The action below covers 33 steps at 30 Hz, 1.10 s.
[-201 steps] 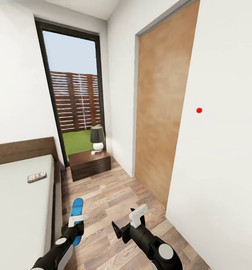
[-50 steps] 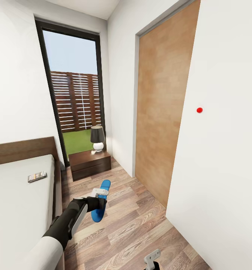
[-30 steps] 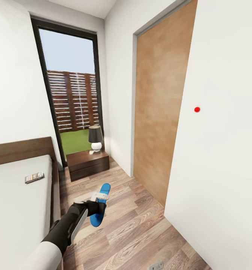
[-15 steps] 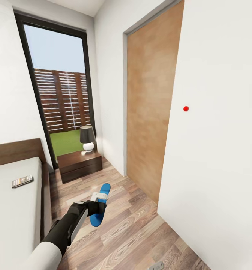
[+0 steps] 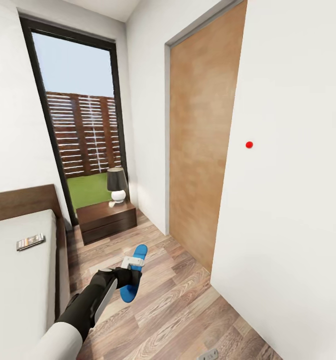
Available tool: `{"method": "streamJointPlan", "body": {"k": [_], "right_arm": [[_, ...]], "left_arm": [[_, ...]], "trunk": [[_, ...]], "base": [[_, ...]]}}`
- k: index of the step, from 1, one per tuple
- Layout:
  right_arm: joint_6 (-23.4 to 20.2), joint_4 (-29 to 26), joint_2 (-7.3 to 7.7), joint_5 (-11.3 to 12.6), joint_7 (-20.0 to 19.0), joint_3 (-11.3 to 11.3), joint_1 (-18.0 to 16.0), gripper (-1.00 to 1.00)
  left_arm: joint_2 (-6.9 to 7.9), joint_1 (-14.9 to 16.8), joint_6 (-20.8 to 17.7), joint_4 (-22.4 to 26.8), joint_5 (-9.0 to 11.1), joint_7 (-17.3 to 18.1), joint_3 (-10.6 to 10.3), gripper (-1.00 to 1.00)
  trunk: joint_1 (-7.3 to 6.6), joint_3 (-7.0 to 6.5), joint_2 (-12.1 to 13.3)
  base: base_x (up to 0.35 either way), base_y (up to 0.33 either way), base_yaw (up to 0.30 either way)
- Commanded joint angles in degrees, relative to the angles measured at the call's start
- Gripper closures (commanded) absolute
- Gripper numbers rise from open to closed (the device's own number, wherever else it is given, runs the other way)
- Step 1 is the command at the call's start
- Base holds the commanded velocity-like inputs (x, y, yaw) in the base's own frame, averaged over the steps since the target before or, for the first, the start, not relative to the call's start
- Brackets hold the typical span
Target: In the bedroom, move the book from the bed onto either nightstand, and place the two sandals side by side next to the bed.
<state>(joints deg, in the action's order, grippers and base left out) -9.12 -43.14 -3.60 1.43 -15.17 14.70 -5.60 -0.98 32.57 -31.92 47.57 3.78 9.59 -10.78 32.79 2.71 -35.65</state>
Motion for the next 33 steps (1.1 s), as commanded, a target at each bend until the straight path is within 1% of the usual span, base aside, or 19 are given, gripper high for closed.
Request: {"method": "streamJointPlan", "body": {"k": [1,14,23,33], "right_arm": [[-0.37,-0.10,0.00,0.15,-0.12,-0.02,-0.03,-1.00],[-0.37,-0.09,-0.03,0.15,-0.12,0.00,-0.03,-1.00],[-0.37,-0.03,-0.07,0.15,-0.12,0.06,-0.03,-1.00],[-0.37,-0.02,-0.09,0.15,-0.12,0.07,-0.03,-1.00]], "left_arm": [[0.02,0.04,-0.33,0.07,0.43,-0.03,-0.03,1.00],[0.02,0.04,-0.33,0.07,0.52,-0.06,-0.03,1.00],[0.02,0.04,-0.30,0.10,0.52,-0.03,-0.11,1.00],[0.02,0.04,-0.32,0.21,0.52,-0.01,-0.12,1.00]], "trunk": [[0.03,0.11,-0.10],[0.03,0.11,-0.10],[0.03,0.11,-0.10],[0.03,0.11,-0.10]], "base": [[0.000,0.089,-0.001],[0.000,0.026,0.000],[0.082,0.048,0.000],[0.020,0.010,0.000]]}}
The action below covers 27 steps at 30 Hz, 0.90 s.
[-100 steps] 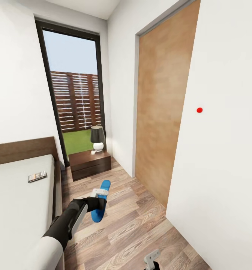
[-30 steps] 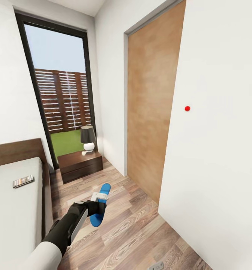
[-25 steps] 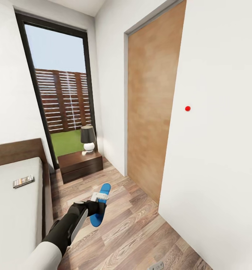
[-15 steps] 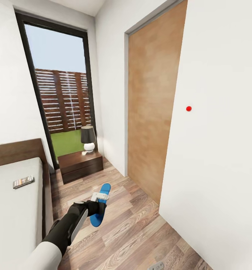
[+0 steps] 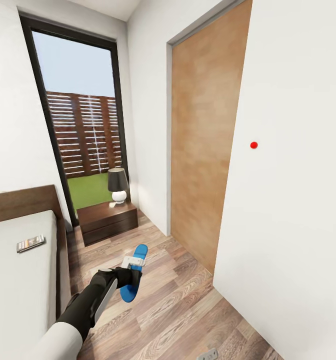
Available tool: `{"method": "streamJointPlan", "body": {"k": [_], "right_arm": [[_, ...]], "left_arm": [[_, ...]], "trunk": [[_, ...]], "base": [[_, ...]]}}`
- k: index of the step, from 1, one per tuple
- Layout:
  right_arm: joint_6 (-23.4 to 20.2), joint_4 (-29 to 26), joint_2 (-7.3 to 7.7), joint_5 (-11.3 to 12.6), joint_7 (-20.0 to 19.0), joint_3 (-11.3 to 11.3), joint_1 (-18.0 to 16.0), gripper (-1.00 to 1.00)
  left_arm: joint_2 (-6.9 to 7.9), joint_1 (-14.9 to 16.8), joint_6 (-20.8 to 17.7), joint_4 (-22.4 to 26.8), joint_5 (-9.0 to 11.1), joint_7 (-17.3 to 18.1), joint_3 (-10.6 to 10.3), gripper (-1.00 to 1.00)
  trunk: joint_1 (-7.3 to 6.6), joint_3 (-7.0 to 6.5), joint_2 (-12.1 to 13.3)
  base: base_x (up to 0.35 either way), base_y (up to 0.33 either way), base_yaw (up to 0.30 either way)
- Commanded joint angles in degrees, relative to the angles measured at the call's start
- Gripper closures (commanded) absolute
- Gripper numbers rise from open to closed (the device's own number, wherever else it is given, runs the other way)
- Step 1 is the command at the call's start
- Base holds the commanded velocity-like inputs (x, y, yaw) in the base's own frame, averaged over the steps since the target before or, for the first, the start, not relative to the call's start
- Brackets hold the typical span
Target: In the bedroom, move the book from the bed onto either nightstand, and place the two sandals side by side next to the bed.
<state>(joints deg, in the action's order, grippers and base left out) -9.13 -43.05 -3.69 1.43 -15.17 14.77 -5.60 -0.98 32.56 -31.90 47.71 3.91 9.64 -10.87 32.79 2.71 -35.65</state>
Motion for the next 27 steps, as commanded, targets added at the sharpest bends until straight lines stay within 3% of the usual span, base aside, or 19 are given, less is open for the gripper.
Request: {"method": "streamJointPlan", "body": {"k": [1,27], "right_arm": [[-0.36,-0.10,0.00,0.15,-0.12,-0.01,-0.03,-1.00],[-0.28,-0.10,0.01,0.15,-0.12,-0.01,-0.03,-1.00]], "left_arm": [[0.01,0.04,-0.35,0.06,0.39,-0.06,-0.02,1.00],[0.01,0.04,-0.27,0.10,0.39,-0.14,-0.03,1.00]], "trunk": [[0.02,0.11,-0.10],[0.02,0.11,-0.10]], "base": [[0.006,0.003,0.000],[0.007,0.020,0.000]]}}
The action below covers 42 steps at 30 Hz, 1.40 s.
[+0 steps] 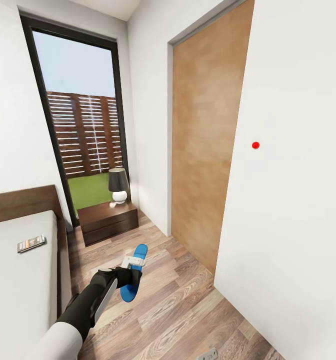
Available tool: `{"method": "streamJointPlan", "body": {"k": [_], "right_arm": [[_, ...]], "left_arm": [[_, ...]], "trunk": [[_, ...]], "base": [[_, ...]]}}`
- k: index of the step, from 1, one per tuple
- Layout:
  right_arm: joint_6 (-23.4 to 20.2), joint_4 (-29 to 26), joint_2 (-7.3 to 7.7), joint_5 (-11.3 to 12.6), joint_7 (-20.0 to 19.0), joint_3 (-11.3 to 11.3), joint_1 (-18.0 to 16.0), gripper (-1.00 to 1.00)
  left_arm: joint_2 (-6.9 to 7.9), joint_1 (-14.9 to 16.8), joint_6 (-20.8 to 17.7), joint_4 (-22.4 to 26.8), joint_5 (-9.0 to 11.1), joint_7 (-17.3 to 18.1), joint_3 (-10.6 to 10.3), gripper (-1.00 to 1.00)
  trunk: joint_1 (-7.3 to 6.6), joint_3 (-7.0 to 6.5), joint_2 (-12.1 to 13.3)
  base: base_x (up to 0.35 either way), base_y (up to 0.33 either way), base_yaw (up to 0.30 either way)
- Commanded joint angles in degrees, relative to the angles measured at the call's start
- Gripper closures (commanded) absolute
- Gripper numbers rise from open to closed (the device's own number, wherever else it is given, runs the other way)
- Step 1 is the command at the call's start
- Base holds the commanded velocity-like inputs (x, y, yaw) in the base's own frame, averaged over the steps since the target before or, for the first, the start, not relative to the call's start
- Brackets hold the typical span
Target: In the bedroom, move the book from the bed onto either nightstand, and place the two sandals side by side next to the bed.
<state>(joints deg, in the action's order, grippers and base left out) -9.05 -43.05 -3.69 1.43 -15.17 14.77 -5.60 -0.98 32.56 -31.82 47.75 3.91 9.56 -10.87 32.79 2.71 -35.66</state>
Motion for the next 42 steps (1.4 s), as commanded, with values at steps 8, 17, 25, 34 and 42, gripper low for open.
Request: {"method": "streamJointPlan", "body": {"k": [8,17,25,34,42], "right_arm": [[-0.37,-0.21,-0.06,0.15,0.38,0.01,-0.03,-1.00],[-6.85,-0.43,-0.80,3.42,3.92,-1.63,-2.64,-1.00],[-11.56,1.87,-0.94,8.85,15.75,-5.73,-9.46,-1.00],[-11.61,14.63,-1.31,13.06,21.74,-6.94,-17.75,-1.00],[-9.18,20.50,-1.41,13.96,22.60,-7.13,-20.75,-1.00]], "left_arm": [[0.05,0.04,-0.37,0.28,0.40,-0.01,-0.02,1.00],[0.07,0.04,-0.35,0.43,0.40,0.01,-0.02,1.00],[0.06,0.04,-0.41,0.64,0.40,0.09,-0.01,1.00],[0.11,0.04,-1.07,0.82,0.48,0.32,0.00,1.00],[0.06,0.04,-2.74,0.85,0.56,0.49,0.05,1.00]], "trunk": [[0.02,0.11,-0.10],[0.02,0.11,-0.10],[0.02,0.11,-0.10],[0.02,0.11,-0.10],[0.02,0.11,-0.10]], "base": [[0.000,0.000,0.000],[0.000,0.000,0.000],[0.000,0.000,0.000],[0.000,0.000,0.000],[0.000,0.000,0.000]]}}
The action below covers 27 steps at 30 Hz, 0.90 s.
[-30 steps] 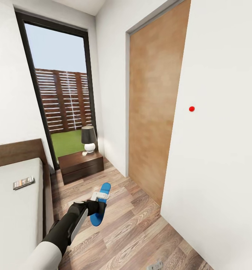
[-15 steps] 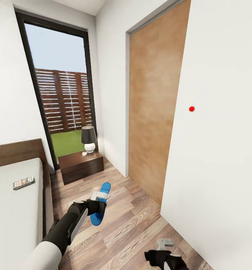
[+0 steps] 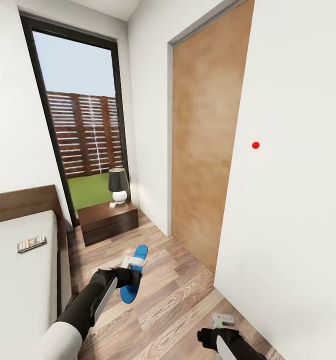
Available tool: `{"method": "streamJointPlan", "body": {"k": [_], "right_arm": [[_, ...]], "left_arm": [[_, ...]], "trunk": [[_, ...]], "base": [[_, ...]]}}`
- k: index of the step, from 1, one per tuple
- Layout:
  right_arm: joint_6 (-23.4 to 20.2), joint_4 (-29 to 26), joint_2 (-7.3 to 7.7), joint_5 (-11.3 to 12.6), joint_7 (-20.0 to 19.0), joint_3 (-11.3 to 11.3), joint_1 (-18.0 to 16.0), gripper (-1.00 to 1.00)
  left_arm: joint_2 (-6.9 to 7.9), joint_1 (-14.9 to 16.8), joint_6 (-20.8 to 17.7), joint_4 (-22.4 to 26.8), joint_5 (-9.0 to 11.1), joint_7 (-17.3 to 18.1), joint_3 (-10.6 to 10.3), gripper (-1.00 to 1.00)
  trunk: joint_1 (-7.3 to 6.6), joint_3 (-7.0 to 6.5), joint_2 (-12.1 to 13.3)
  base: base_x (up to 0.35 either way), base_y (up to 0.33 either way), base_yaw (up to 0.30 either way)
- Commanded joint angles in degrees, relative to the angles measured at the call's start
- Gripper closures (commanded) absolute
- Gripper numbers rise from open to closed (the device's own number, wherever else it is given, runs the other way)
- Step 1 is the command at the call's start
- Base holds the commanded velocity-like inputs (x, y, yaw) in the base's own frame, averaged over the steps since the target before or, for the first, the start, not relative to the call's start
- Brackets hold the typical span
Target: In the bedroom, move the book from the bed onto either nightstand, and place the two sandals side by side next to the bed.
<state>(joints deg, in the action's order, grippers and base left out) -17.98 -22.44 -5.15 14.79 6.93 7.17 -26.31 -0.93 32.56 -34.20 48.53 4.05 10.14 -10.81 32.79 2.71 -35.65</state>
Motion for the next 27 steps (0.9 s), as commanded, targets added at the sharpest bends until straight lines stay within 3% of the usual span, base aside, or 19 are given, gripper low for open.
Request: {"method": "streamJointPlan", "body": {"k": [1,7,14,27], "right_arm": [[0.46,0.08,0.01,0.64,0.53,0.51,-0.13,-1.00],[4.15,0.77,-1.14,0.75,0.61,0.59,-0.44,-1.00],[4.97,0.89,-1.65,0.77,0.51,0.64,-0.49,-1.00],[5.08,1.02,-2.54,0.77,0.52,0.75,-0.50,-1.00]], "left_arm": [[0.00,0.05,-0.55,0.06,0.41,-0.07,-0.02,1.00],[0.16,0.05,-2.12,1.99,0.54,0.00,0.06,1.00],[0.36,0.05,-4.61,6.87,0.77,0.12,0.16,1.00],[0.34,0.05,-6.22,10.05,0.48,-0.23,0.09,1.00]], "trunk": [[0.02,0.11,-0.10],[0.02,0.11,-0.10],[0.02,0.11,-0.10],[0.02,0.11,-0.10]], "base": [[0.000,0.000,0.000],[0.000,0.000,-0.009],[0.000,0.000,-0.016],[0.000,0.000,-0.002]]}}
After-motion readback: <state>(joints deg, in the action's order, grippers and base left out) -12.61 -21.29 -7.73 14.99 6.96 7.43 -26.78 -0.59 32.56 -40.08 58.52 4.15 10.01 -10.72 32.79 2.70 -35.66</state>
